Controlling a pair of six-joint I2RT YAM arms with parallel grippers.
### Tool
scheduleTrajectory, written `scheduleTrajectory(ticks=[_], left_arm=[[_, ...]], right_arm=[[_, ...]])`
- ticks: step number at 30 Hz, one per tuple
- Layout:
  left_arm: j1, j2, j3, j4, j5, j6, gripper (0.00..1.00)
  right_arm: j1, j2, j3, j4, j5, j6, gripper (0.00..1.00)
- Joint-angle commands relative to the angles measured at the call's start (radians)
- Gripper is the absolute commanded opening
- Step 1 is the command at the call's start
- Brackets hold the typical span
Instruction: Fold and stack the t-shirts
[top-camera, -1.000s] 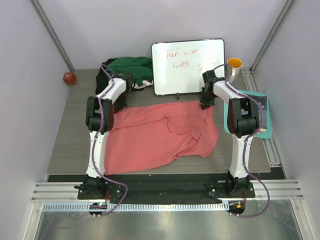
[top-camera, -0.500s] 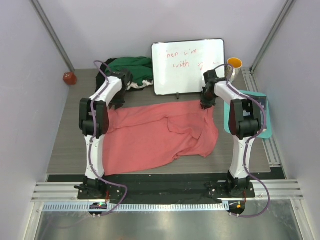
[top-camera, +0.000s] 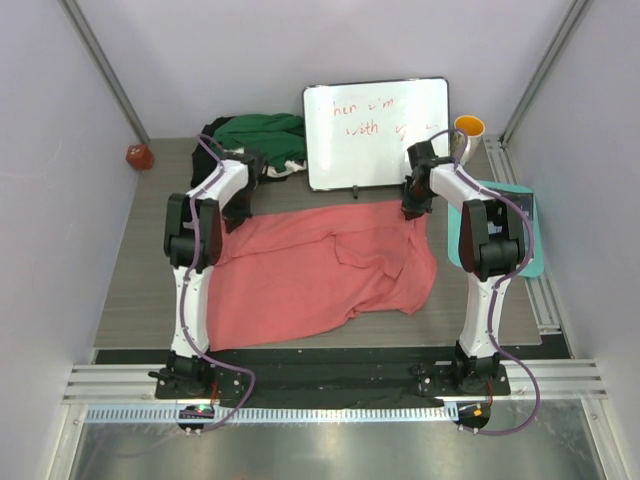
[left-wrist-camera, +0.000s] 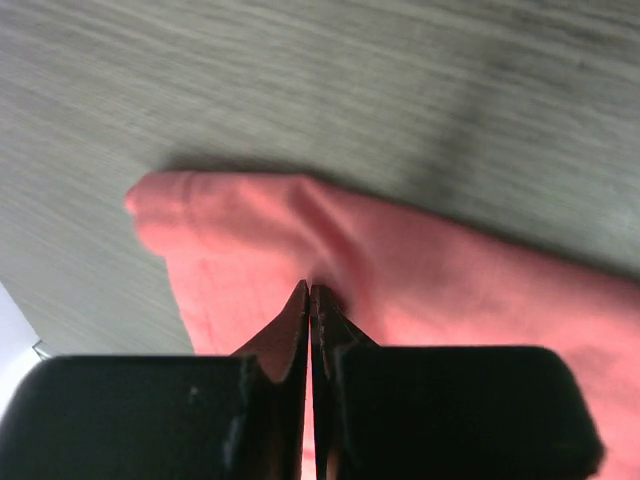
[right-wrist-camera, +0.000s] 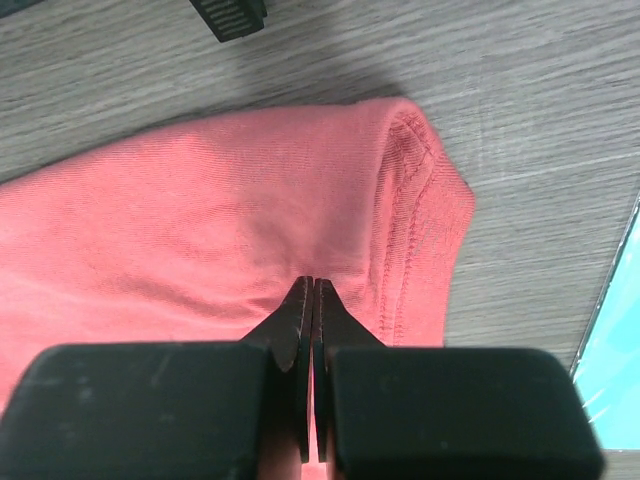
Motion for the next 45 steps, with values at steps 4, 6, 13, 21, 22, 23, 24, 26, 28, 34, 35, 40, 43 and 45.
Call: scheduleTrajectory(ticks=[4,6,13,21,22,23,24,26,28,34,35,40,43,45], left_arm=[[0.006,0.086,0.161,-0.069,-0.007,0.005,0.0],[0.006,0.129,0.236,-0.104,-0.01,0.006,0.0],[0.001,0.216,0.413,-0.179,-0.016,0.014,0.0],[-0.011,0.243,0.444,-0.162,-0.013,0.016,0.0],[-0.013,0.218,0.435,-0.14,-0.001,0.011,0.0],[-0.011,0.197,0.425,-0.127,0.0,0.006,0.02],[-0.011,0.168,0.381,-0.104,0.002,0.002,0.1],[-0.013,0.056,0.32,-0.012,-0.007,-0.006,0.26],[-0.011,-0.025,0.241,0.054,-0.019,-0.013,0.39],[-0.013,-0.242,0.149,0.031,-0.006,-0.027,0.45],[-0.013,-0.276,0.123,0.031,0.003,-0.029,0.45],[-0.016,-0.538,-0.174,0.115,0.069,-0.047,0.45],[-0.014,-0.684,-0.335,0.164,0.114,-0.049,0.44],[-0.014,-0.741,-0.415,0.183,0.117,-0.053,0.44]], right_arm=[[-0.005,0.0,0.015,0.0,0.023,0.003,0.01],[-0.005,0.011,0.022,0.001,0.027,0.005,0.01],[-0.011,0.035,0.051,-0.002,0.038,0.008,0.01],[-0.025,0.052,0.07,-0.003,0.035,0.017,0.01],[-0.026,0.041,0.071,0.004,0.026,0.011,0.01],[-0.026,0.029,0.065,0.012,0.012,0.008,0.06],[-0.028,0.002,0.05,0.032,0.001,0.005,0.08],[-0.026,-0.116,-0.025,0.116,-0.006,0.002,0.13],[-0.026,-0.199,-0.071,0.179,-0.006,-0.006,0.18],[-0.028,-0.439,-0.166,0.153,-0.009,0.003,0.22],[-0.025,-0.463,-0.215,0.15,-0.02,0.017,0.23],[0.009,-0.721,-0.427,0.126,-0.06,0.042,0.27],[0.04,-0.877,-0.576,0.066,-0.107,0.058,0.32],[0.067,-0.954,-0.629,0.046,-0.114,0.078,0.32]])
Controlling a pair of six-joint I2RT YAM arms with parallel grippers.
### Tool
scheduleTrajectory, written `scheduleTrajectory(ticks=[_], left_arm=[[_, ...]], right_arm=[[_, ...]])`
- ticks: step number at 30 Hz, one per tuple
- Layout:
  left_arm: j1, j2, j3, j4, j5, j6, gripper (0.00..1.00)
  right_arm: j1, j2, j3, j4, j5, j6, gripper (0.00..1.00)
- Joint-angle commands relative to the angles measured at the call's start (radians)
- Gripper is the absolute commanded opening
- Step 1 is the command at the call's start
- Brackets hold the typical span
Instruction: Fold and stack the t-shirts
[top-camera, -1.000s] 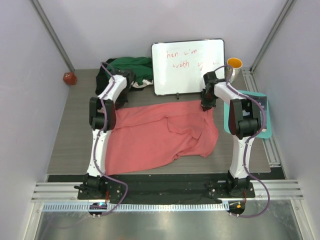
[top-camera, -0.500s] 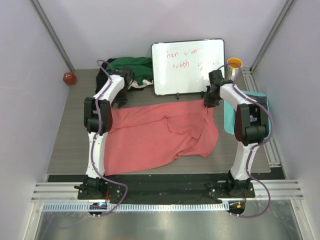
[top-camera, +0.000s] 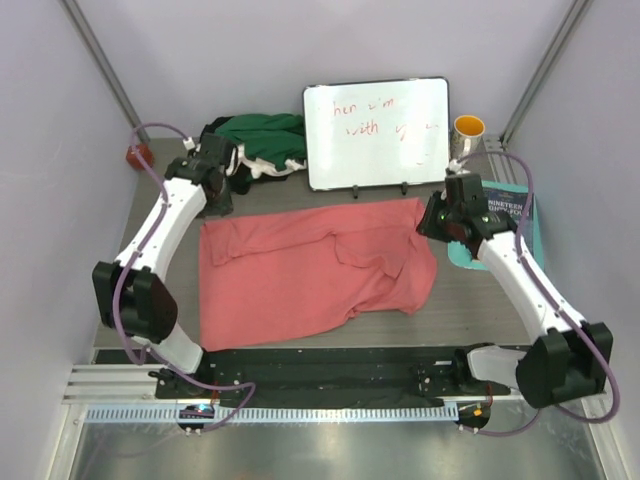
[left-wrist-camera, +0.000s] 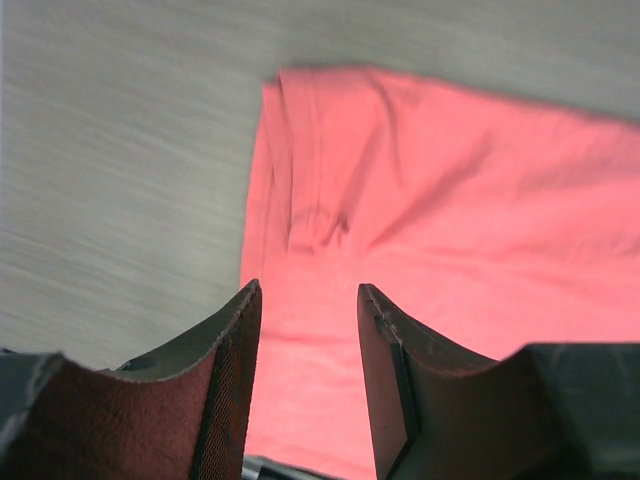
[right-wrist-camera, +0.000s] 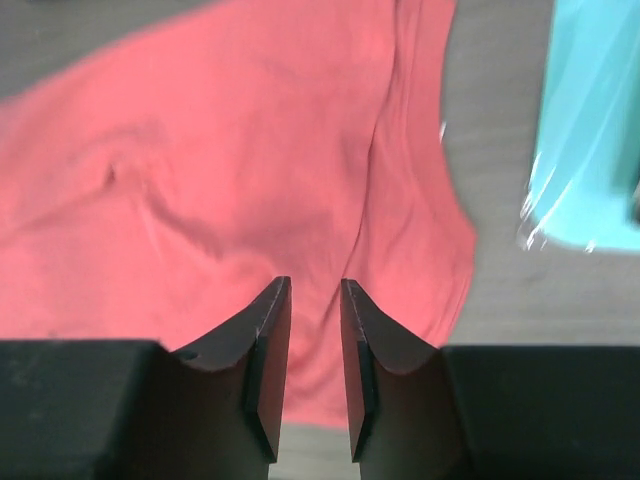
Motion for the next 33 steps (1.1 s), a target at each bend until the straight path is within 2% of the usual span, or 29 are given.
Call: scheduleTrajectory(ticks=[1,2,4,5,7,9,16,22,33], left_arm=[[-0.004,-0.137,-0.133,0.081,0.068,-0.021,0.44],[-0.004,-0.152,-0.151,0.081,0.075,-0.022,0.44],[-0.007,-0.183,-0.159,0.075,0.101,-0.021,0.44],[-0.007,-0.191,-0.167,0.073,0.112,-0.019,0.43],[-0.01,-0.202,-0.175,0.067,0.12,-0.018,0.42],[-0.012,-0.22,-0.199,0.077,0.121,-0.019,0.42],[-0.018,-0.244,-0.244,0.085,0.158,-0.019,0.4],[-0.023,-0.254,-0.247,0.087,0.164,-0.021,0.4],[-0.029,-0.241,-0.245,0.087,0.172,-0.018,0.39]], right_arm=[[0.058,-0.193,-0.125,-0.09,-0.049,0.067,0.32],[0.092,-0.228,-0.169,-0.096,-0.036,0.079,0.33],[0.116,-0.294,-0.229,-0.128,-0.037,0.102,0.44],[0.138,-0.31,-0.25,-0.137,-0.051,0.128,0.44],[0.159,-0.345,-0.292,-0.146,-0.071,0.156,0.38],[0.192,-0.385,-0.35,-0.146,-0.077,0.205,0.38],[0.224,-0.429,-0.461,-0.147,-0.106,0.314,0.43],[0.226,-0.475,-0.502,-0.09,-0.098,0.518,0.44],[0.229,-0.44,-0.576,-0.091,-0.095,0.616,0.45]])
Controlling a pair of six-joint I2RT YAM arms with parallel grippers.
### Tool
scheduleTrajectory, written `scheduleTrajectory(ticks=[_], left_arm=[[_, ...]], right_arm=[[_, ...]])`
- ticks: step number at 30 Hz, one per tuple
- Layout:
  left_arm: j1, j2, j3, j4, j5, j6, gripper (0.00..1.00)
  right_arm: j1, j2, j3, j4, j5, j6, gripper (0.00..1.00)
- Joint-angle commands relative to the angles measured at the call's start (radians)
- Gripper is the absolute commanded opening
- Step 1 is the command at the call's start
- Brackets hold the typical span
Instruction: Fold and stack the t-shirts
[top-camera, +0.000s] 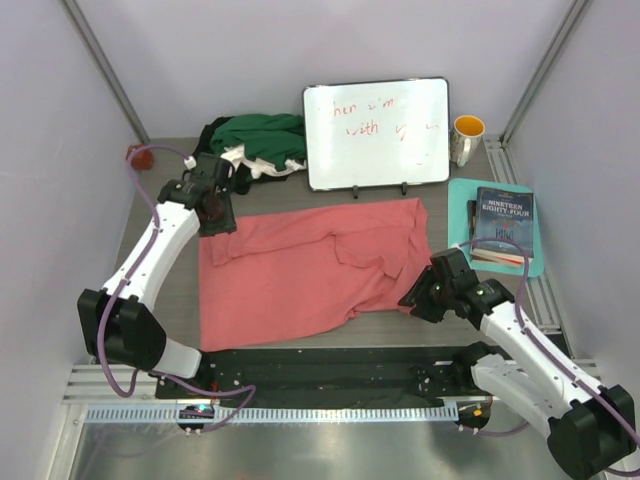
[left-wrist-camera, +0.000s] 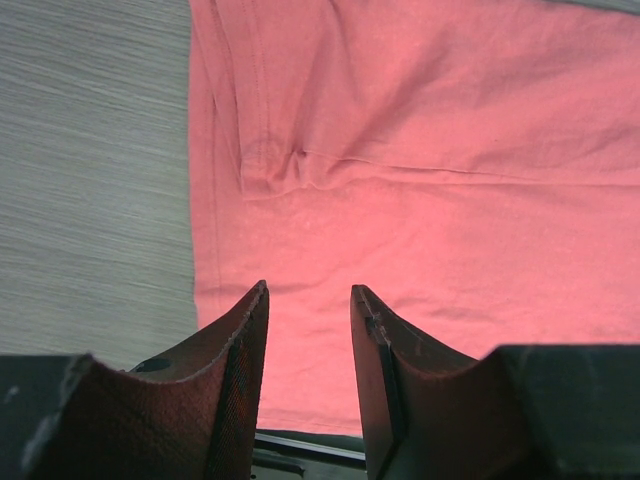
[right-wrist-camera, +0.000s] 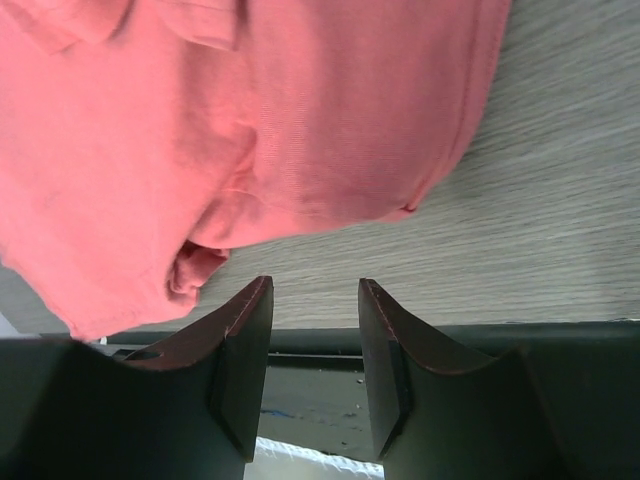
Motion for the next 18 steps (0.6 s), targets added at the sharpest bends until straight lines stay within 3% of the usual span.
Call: scheduleTrajectory(ticks=[1,18], left_arm=[[-0.007,-0.027,0.003,0.031,0.019,0.003,0.39],[-0.013,-0.018,-0.031,0.045,0.017,0.011,0.37]], right_arm=[[0.006,0.026,-0.035,0.044,0.003,0.06,0.46],[0.014,0.1,-0.11,0.153,0.08,0.099,0.47]])
